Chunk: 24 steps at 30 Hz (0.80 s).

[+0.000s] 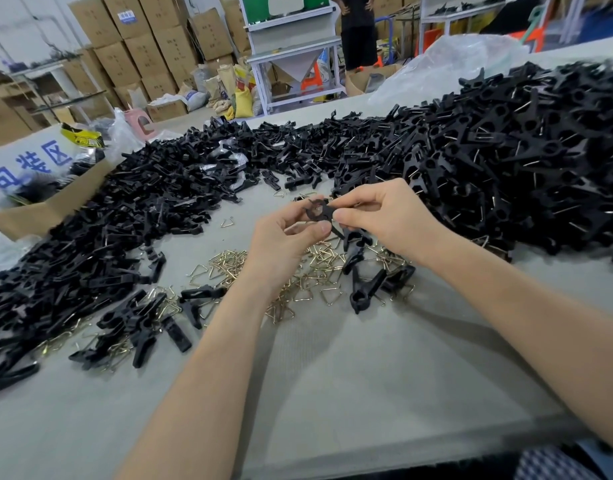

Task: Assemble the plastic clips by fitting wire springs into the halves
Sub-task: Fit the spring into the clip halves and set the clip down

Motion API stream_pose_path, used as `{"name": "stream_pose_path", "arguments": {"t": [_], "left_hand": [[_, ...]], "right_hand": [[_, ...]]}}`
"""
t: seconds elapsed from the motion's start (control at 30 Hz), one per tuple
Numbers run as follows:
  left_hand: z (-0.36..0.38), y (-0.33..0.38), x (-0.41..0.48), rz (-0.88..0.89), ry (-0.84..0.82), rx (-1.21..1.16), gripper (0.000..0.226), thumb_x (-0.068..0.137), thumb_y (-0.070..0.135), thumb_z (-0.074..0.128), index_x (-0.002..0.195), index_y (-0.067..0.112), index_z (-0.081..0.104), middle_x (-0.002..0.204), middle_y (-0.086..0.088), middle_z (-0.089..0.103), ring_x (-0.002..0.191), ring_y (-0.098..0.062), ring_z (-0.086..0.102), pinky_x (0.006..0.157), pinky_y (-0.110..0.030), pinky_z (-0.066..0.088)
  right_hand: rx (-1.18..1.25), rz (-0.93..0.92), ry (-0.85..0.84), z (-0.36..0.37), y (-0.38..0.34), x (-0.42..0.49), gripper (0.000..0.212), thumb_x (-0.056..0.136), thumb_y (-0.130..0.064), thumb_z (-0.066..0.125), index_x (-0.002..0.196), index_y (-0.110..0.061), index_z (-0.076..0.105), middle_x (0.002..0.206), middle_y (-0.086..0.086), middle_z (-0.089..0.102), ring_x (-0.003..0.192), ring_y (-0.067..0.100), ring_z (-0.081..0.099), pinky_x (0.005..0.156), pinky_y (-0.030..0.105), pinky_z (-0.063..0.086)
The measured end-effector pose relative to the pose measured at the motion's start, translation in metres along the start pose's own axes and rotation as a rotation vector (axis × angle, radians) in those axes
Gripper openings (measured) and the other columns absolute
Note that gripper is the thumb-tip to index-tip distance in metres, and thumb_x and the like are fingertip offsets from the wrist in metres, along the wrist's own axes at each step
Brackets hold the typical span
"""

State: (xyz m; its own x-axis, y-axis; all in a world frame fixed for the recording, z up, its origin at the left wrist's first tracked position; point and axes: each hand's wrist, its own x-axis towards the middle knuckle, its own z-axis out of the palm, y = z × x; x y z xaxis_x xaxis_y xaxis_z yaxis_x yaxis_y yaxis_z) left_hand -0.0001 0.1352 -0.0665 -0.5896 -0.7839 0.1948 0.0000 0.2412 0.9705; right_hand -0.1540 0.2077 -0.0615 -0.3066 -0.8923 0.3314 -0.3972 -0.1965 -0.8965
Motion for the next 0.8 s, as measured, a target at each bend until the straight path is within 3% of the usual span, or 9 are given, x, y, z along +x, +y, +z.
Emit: {"name": "stream_pose_path", "arguments": {"t": [0.07, 0.17, 0.3, 0.5, 0.63, 0.8], "left_hand": [[0.0000, 0.0005, -0.0001, -0.006, -0.006, 0.000, 0.046, 0.085, 0.000, 0.068, 0.128, 0.012, 0.060, 0.099, -0.001, 0.072, 0.088, -0.008, 0.067, 0.082, -0.017, 0.052], [0.0002, 0.0014, -0.0001, 0.001, -0.022, 0.038, 0.048, 0.085, 0.001, 0.067, 0.130, 0.013, 0.058, 0.091, 0.016, 0.072, 0.089, -0.006, 0.066, 0.091, -0.025, 0.052], [0.0001, 0.0005, 0.0002, 0.009, -0.010, 0.034, 0.052, 0.086, 0.002, 0.067, 0.134, 0.018, 0.054, 0.101, -0.004, 0.069, 0.084, -0.002, 0.064, 0.085, -0.017, 0.051], [0.0016, 0.0013, -0.0004, 0.036, 0.026, 0.055, 0.054, 0.084, 0.003, 0.069, 0.134, 0.017, 0.053, 0.092, 0.005, 0.070, 0.077, 0.002, 0.066, 0.074, -0.012, 0.049], [0.0017, 0.0001, -0.0017, 0.052, 0.022, 0.075, 0.039, 0.086, 0.005, 0.068, 0.123, 0.017, 0.062, 0.081, 0.011, 0.072, 0.077, 0.000, 0.067, 0.072, -0.013, 0.050], [0.0018, -0.0020, -0.0010, 0.053, 0.025, 0.072, 0.046, 0.083, 0.003, 0.070, 0.121, 0.027, 0.061, 0.077, 0.020, 0.068, 0.077, 0.003, 0.065, 0.078, -0.017, 0.052]], "right_hand": [[0.019, 0.000, -0.019, -0.0013, -0.0003, -0.0001, 0.015, 0.082, -0.007, 0.071, 0.090, -0.020, 0.074, 0.083, 0.019, 0.072, 0.072, 0.021, 0.066, 0.075, 0.027, 0.053], [0.031, 0.008, 0.001, 0.0005, 0.0012, 0.0005, 0.014, 0.082, -0.008, 0.071, 0.090, -0.019, 0.073, 0.083, 0.020, 0.072, 0.076, 0.027, 0.068, 0.082, 0.034, 0.056], [0.035, 0.015, 0.019, 0.0036, 0.0029, 0.0006, 0.014, 0.082, -0.009, 0.072, 0.092, -0.019, 0.073, 0.086, 0.017, 0.073, 0.086, 0.033, 0.069, 0.090, 0.043, 0.053], [0.070, 0.036, -0.038, -0.0023, 0.0014, 0.0007, 0.013, 0.082, -0.007, 0.072, 0.084, -0.020, 0.072, 0.075, 0.015, 0.071, 0.064, 0.012, 0.064, 0.066, 0.019, 0.053], [0.105, 0.069, -0.081, -0.0038, 0.0003, 0.0001, 0.010, 0.084, -0.004, 0.069, 0.083, -0.015, 0.071, 0.069, 0.009, 0.068, 0.059, 0.005, 0.063, 0.065, 0.016, 0.054], [0.104, 0.090, -0.067, -0.0021, 0.0016, -0.0006, 0.006, 0.083, -0.005, 0.070, 0.085, -0.010, 0.071, 0.069, 0.010, 0.069, 0.064, 0.012, 0.064, 0.065, 0.018, 0.054]]}}
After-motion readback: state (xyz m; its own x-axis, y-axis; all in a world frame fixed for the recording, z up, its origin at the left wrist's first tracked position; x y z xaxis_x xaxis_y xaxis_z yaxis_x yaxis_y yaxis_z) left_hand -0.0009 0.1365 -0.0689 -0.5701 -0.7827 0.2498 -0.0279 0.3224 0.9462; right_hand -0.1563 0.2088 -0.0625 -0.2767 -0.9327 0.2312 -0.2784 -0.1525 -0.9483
